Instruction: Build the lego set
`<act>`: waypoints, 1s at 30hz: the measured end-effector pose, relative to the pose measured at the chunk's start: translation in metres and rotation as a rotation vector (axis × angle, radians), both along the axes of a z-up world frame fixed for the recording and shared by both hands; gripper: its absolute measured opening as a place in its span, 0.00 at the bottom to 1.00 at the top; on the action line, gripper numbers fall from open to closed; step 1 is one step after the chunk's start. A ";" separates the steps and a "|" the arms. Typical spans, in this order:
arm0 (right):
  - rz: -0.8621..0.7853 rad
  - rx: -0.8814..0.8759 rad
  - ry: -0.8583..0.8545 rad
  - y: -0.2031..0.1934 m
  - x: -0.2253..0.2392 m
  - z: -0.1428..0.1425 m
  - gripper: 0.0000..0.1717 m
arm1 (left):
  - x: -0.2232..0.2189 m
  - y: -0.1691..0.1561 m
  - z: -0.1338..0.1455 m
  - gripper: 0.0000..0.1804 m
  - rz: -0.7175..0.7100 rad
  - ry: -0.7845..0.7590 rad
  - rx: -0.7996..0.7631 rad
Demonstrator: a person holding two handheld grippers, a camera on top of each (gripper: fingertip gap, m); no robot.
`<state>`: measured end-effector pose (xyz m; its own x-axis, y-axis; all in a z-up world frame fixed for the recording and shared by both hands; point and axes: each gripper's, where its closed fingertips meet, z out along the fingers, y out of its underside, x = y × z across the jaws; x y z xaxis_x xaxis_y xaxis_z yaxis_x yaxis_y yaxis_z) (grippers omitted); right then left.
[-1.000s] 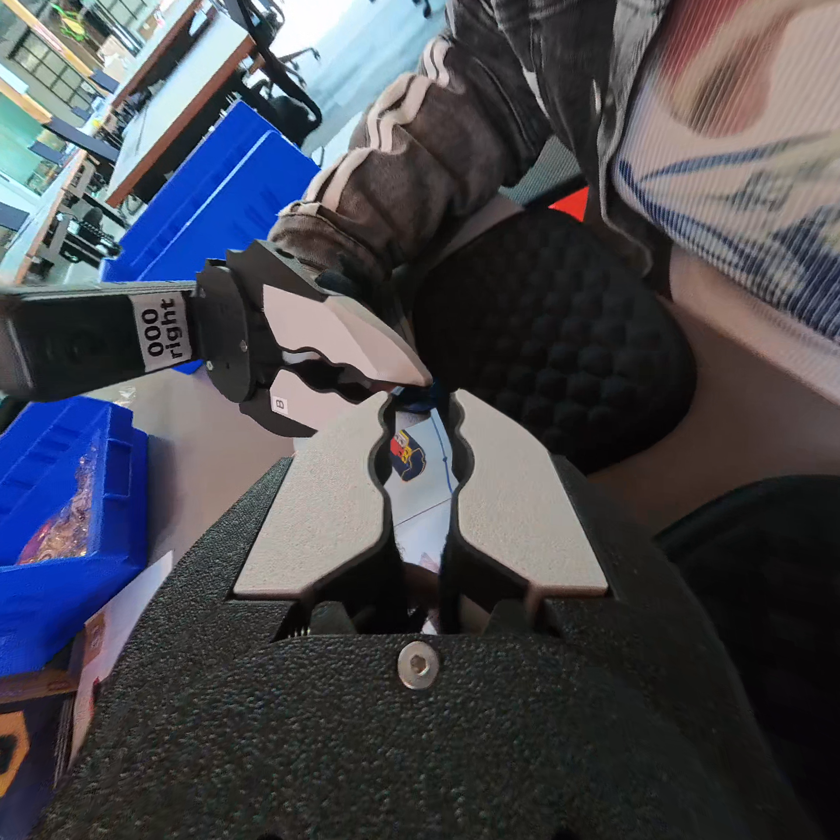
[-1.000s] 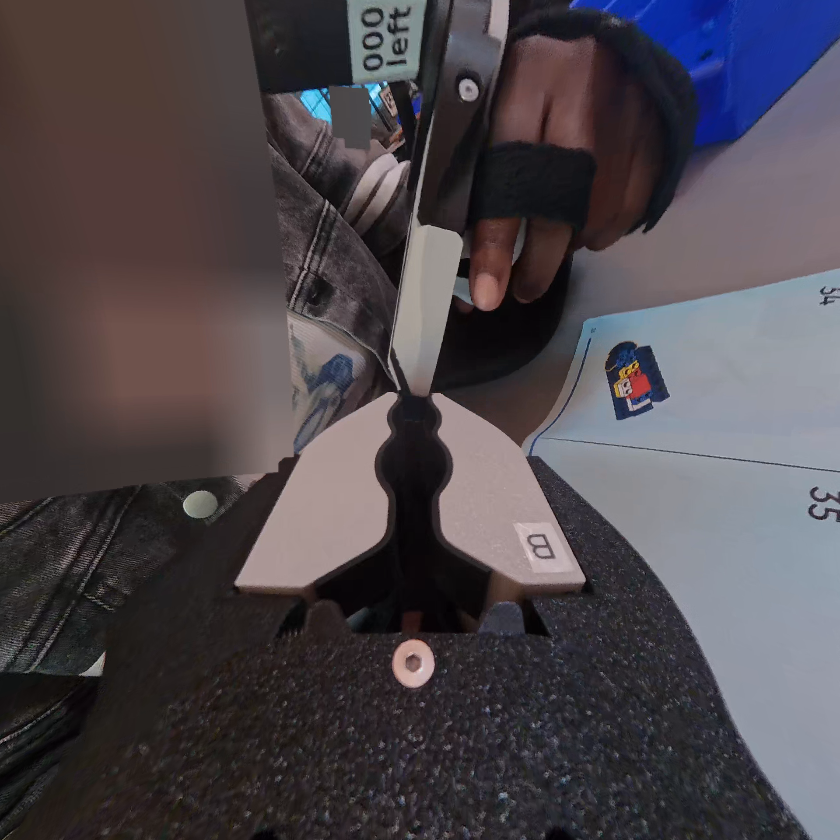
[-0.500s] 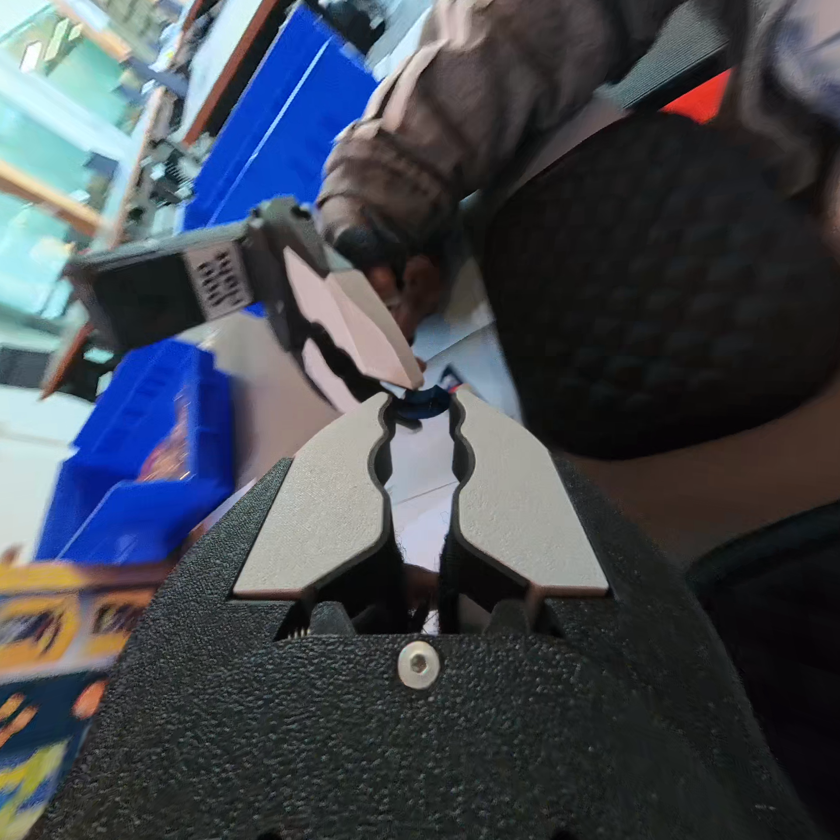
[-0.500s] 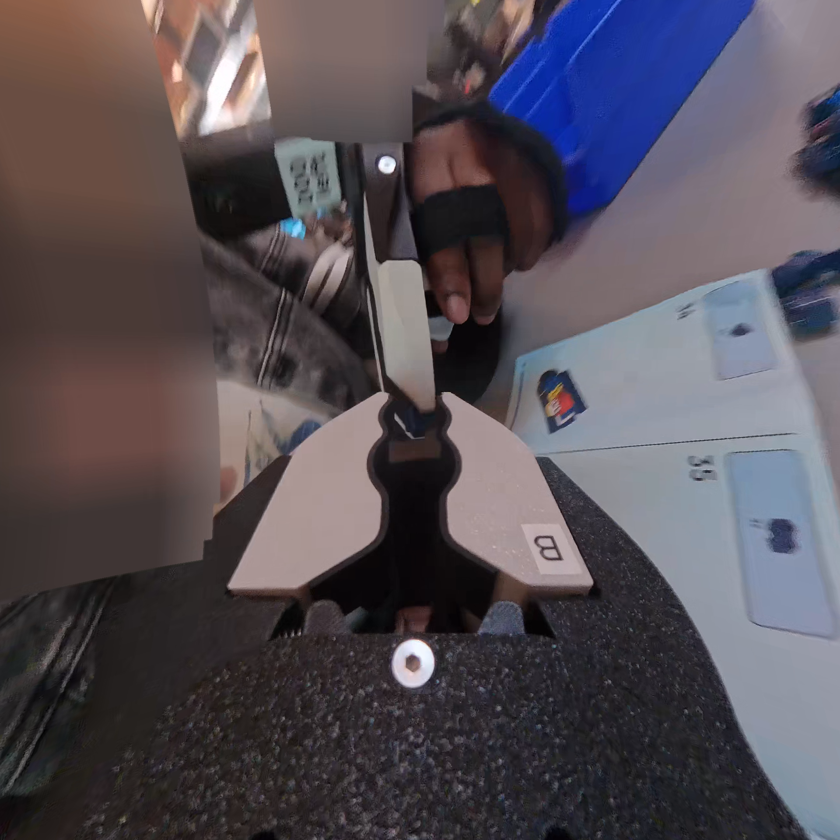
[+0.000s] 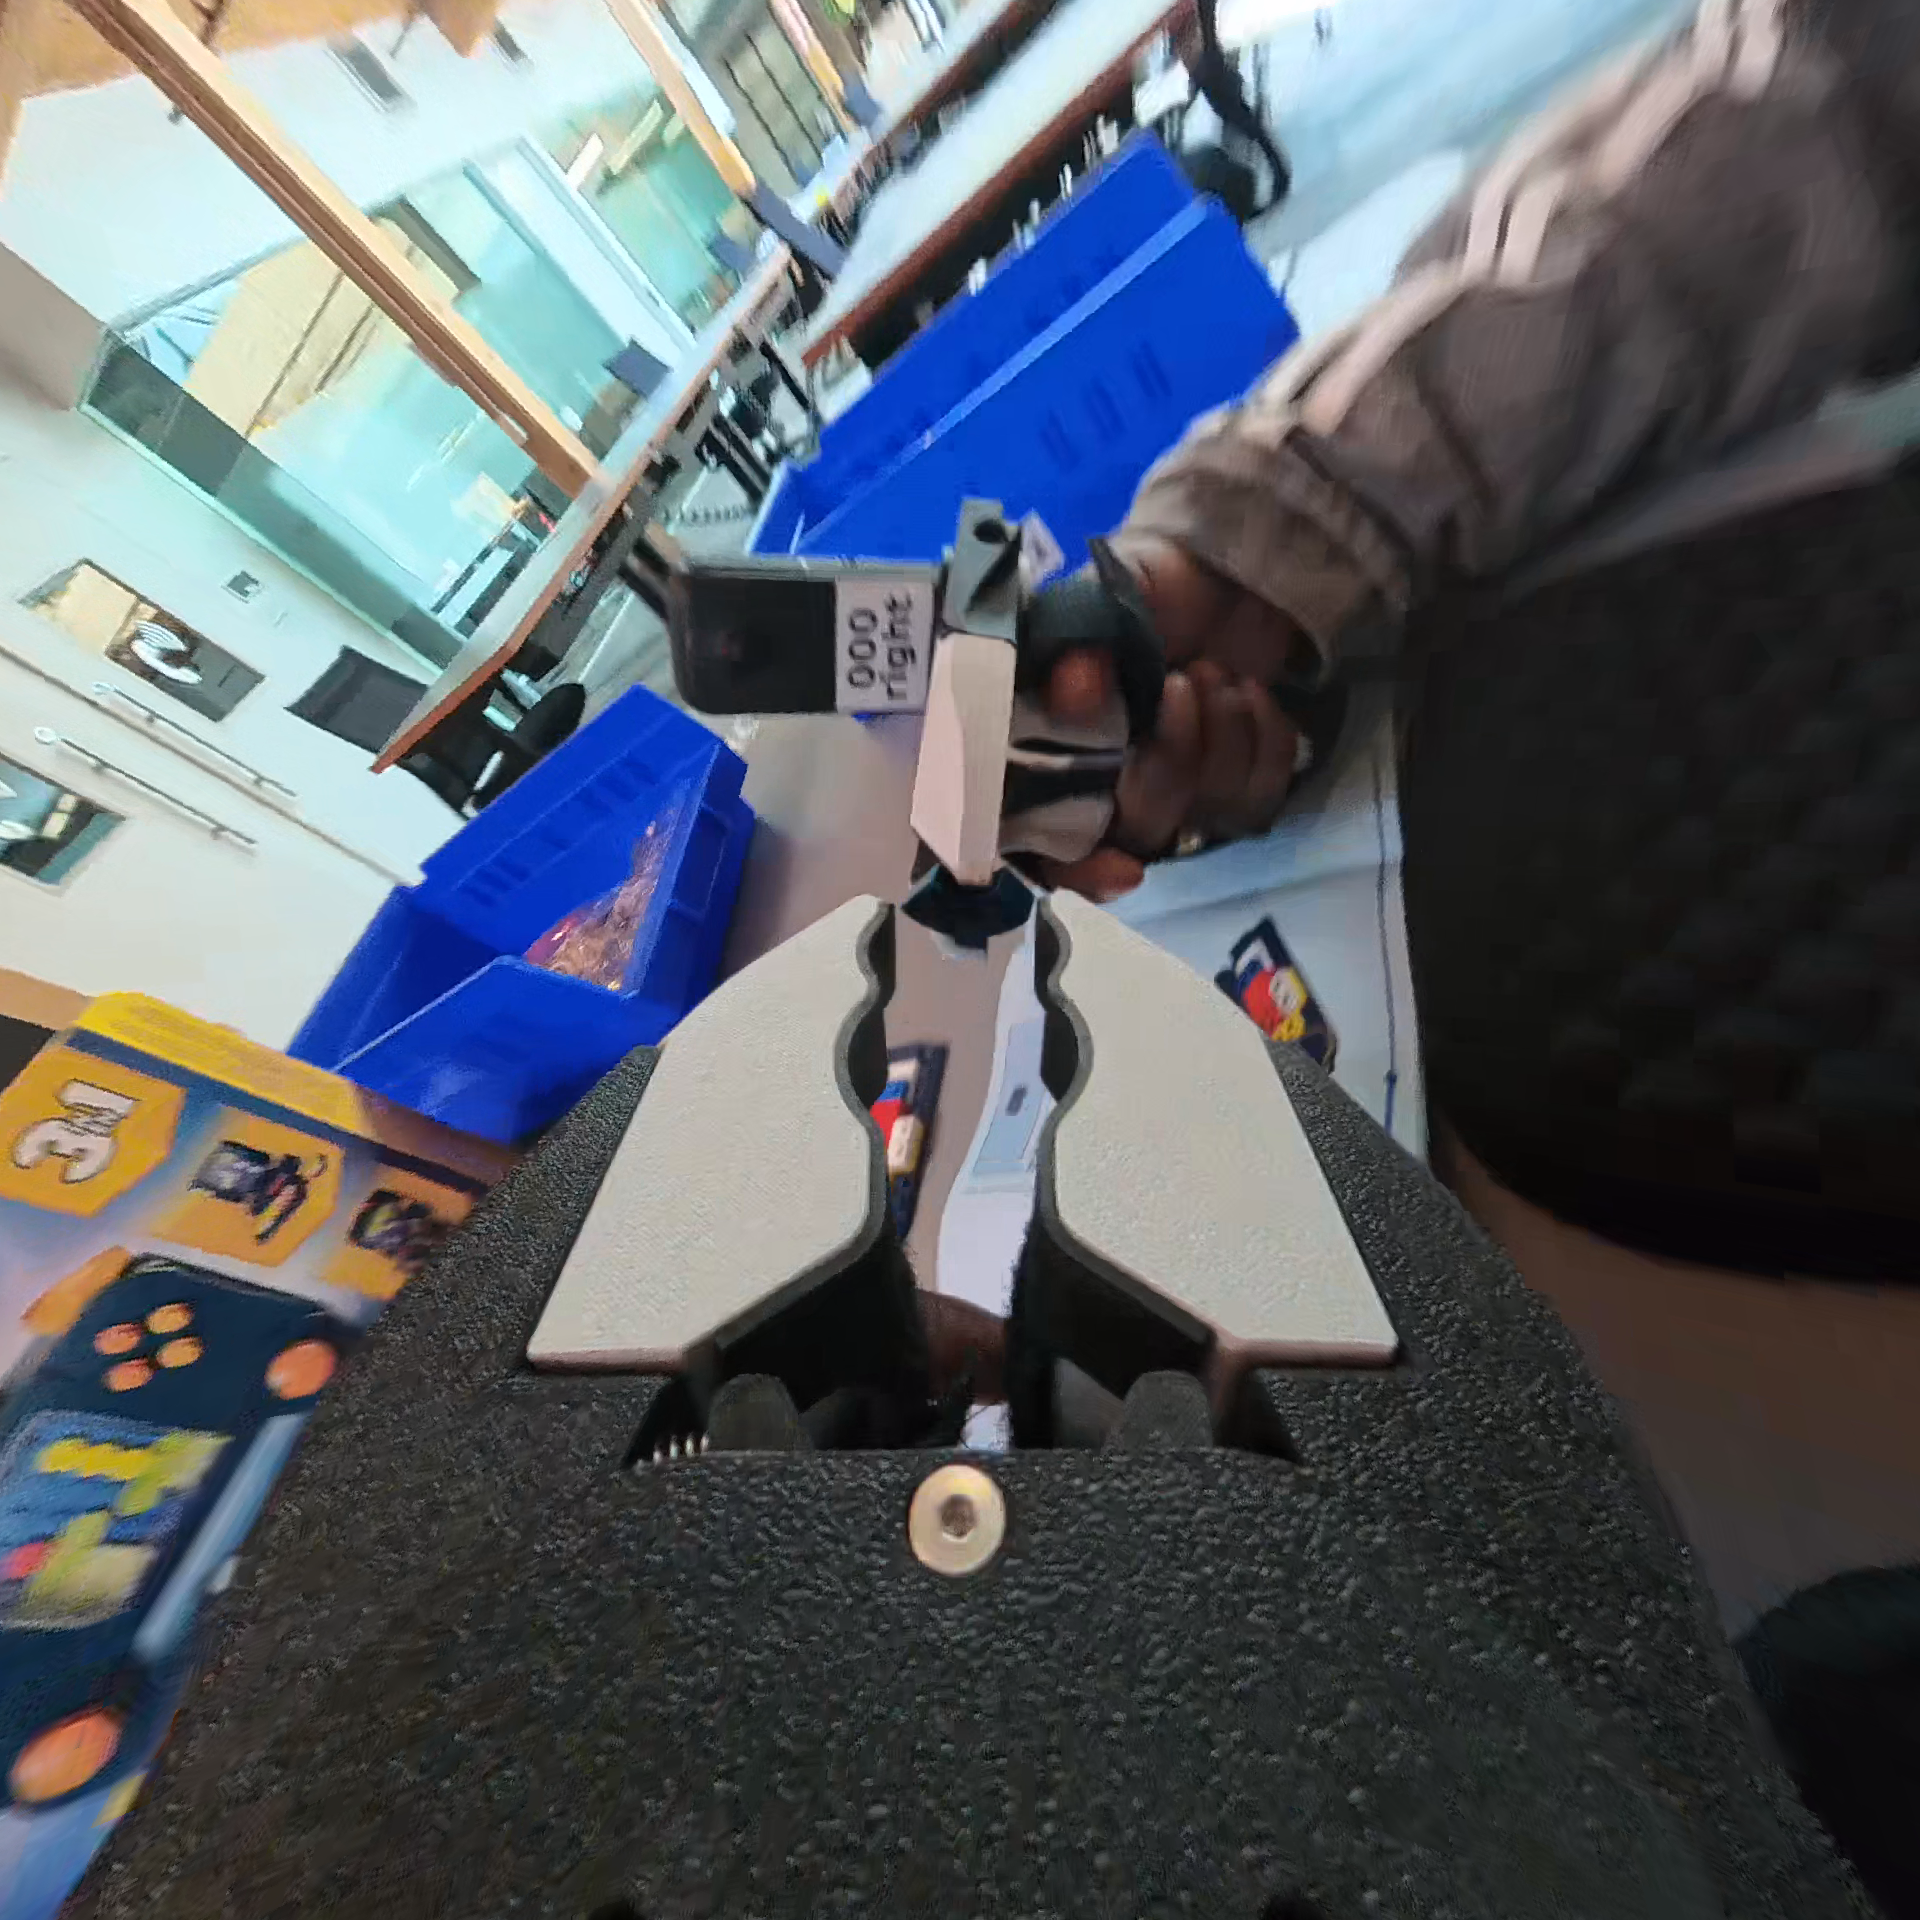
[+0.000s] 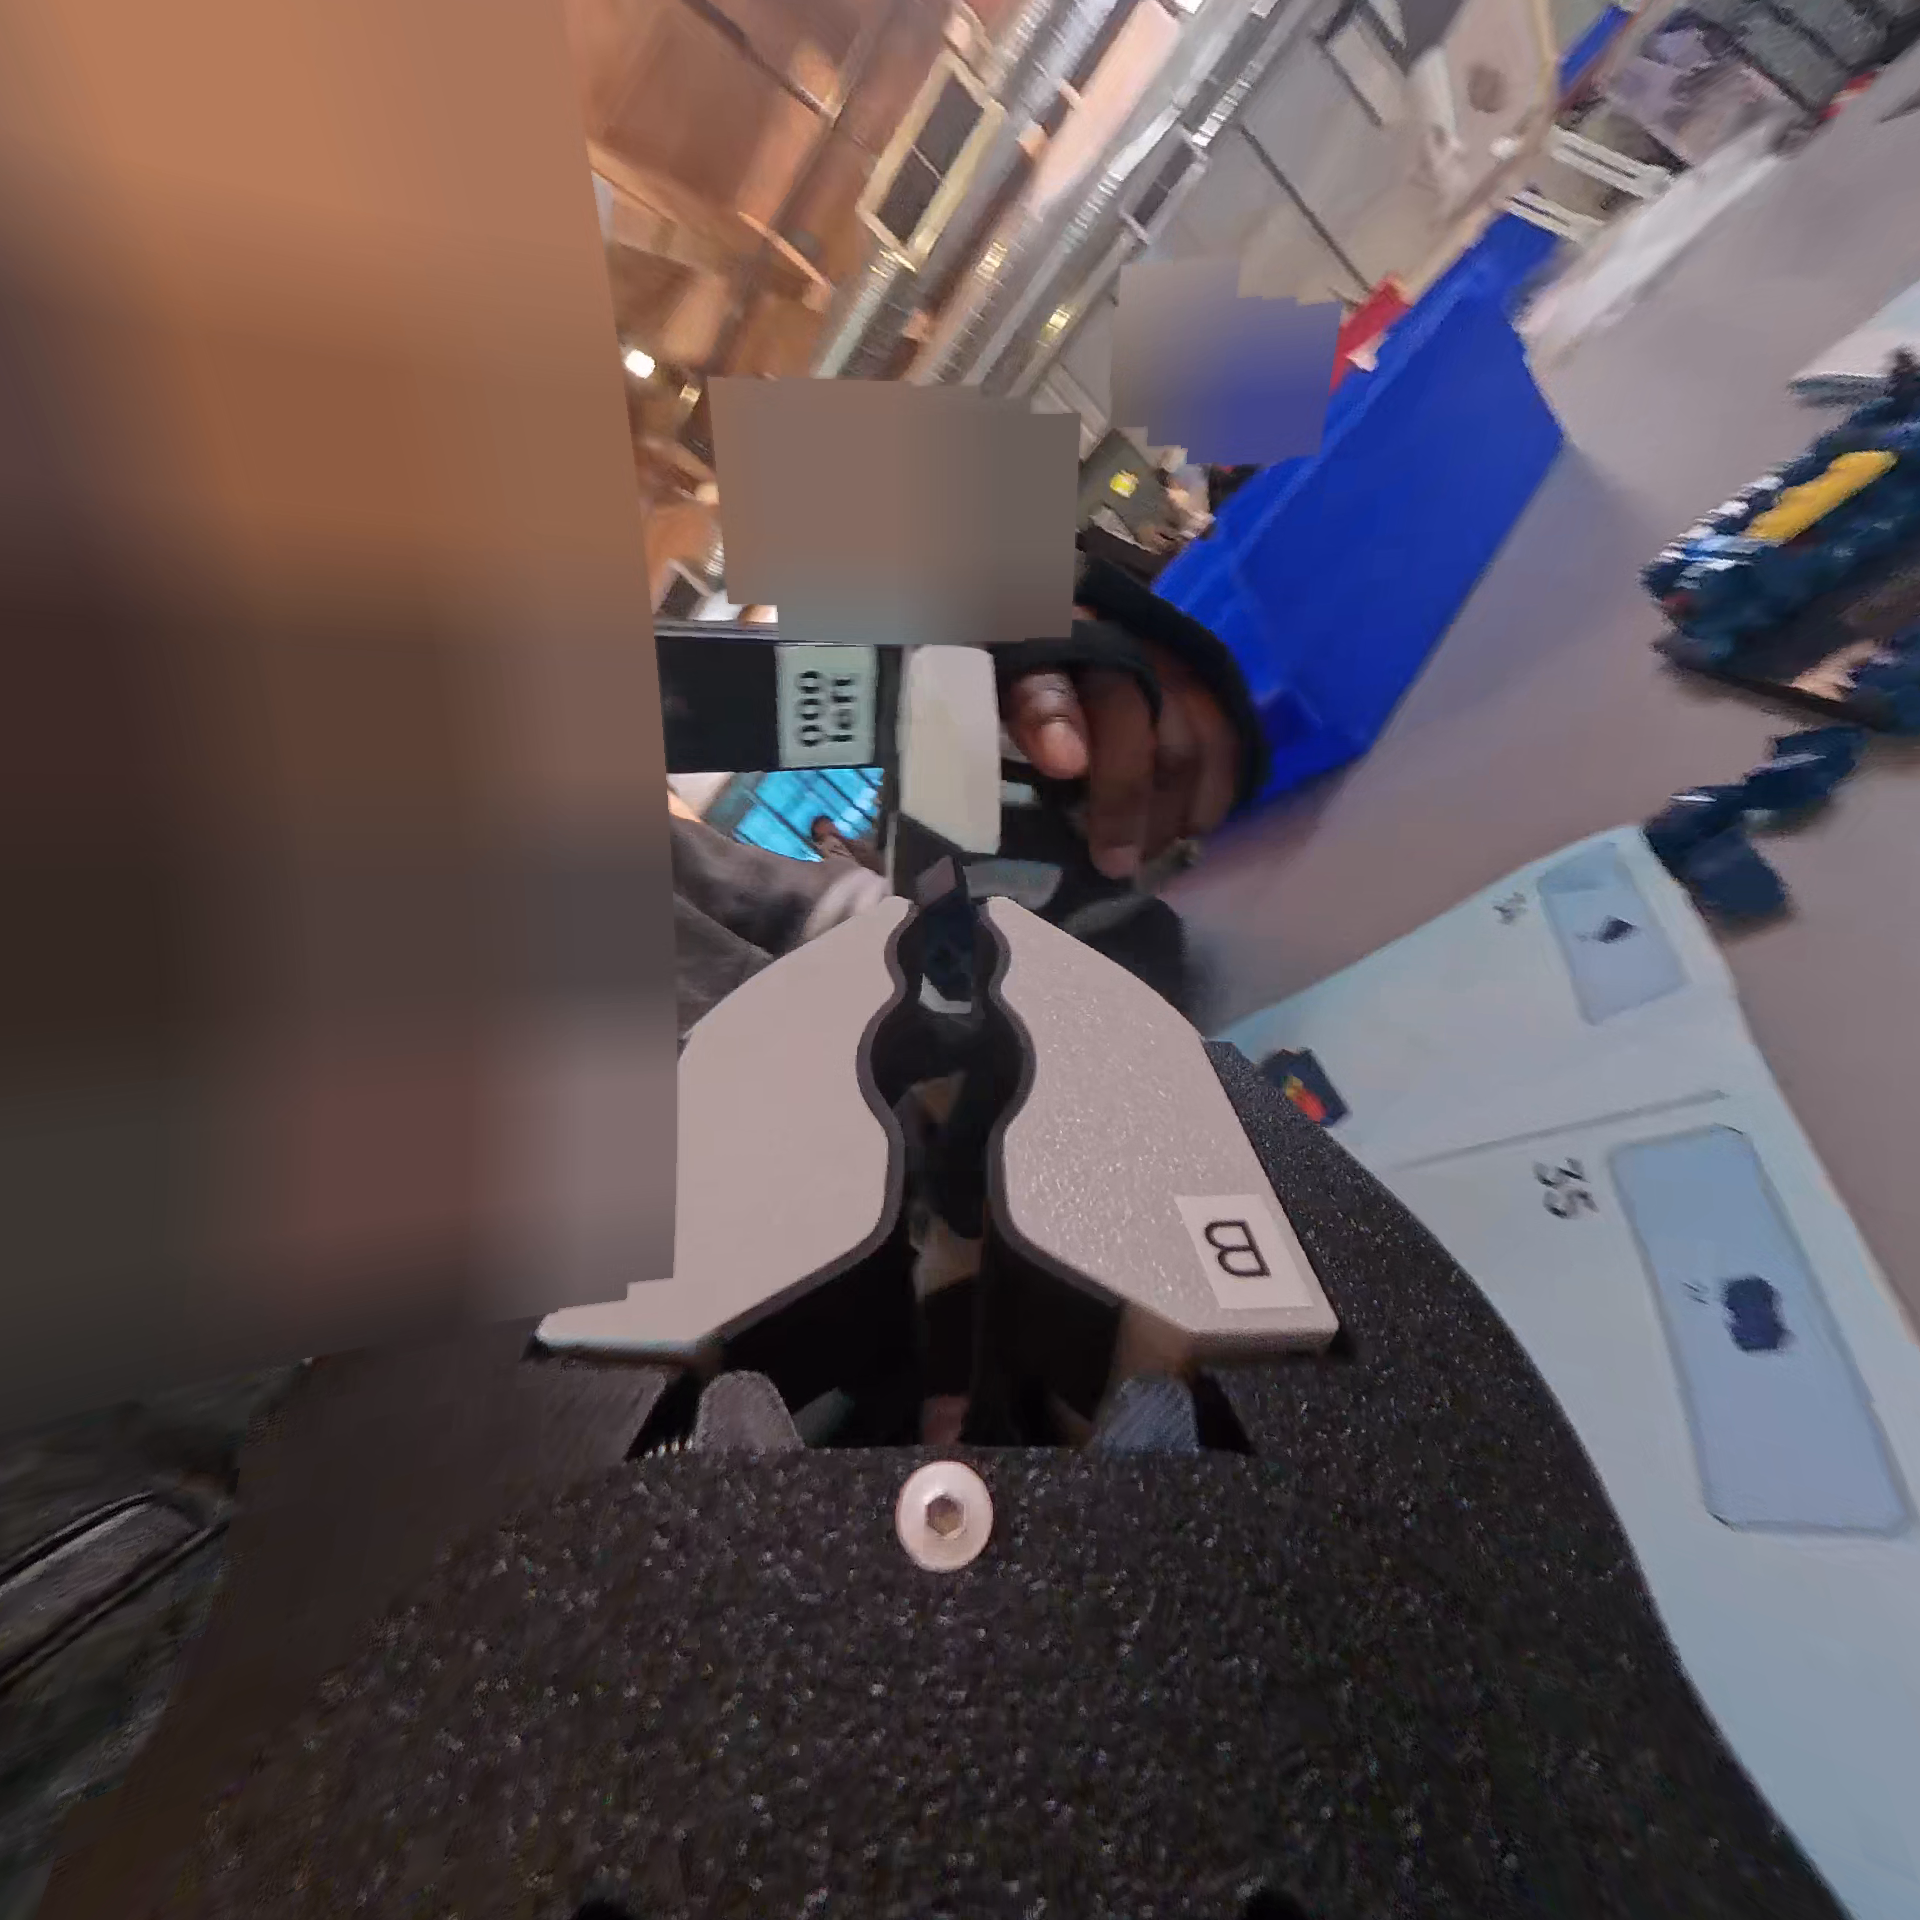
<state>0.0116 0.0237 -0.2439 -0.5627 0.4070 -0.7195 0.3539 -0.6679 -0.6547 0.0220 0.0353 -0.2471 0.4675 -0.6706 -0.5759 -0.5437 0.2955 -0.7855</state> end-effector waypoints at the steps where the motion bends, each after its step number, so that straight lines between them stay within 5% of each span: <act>1: 0.025 -0.033 0.023 -0.002 0.002 0.005 0.05 | 0.001 -0.002 0.004 0.15 -0.021 -0.061 -0.024; 9: 0.223 -0.234 0.154 -0.023 0.017 0.033 0.05 | 0.010 -0.022 0.035 0.15 -0.210 -0.338 -0.051; 30: 0.280 -0.347 0.218 -0.027 0.021 0.043 0.05 | 0.019 -0.029 0.043 0.12 -0.285 -0.469 -0.072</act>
<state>0.0322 -0.0032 -0.2005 -0.7689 -0.0240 -0.6389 0.4301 -0.7587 -0.4892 0.0408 0.0065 -0.2037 0.4574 -0.8381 -0.2972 -0.0370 0.3160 -0.9480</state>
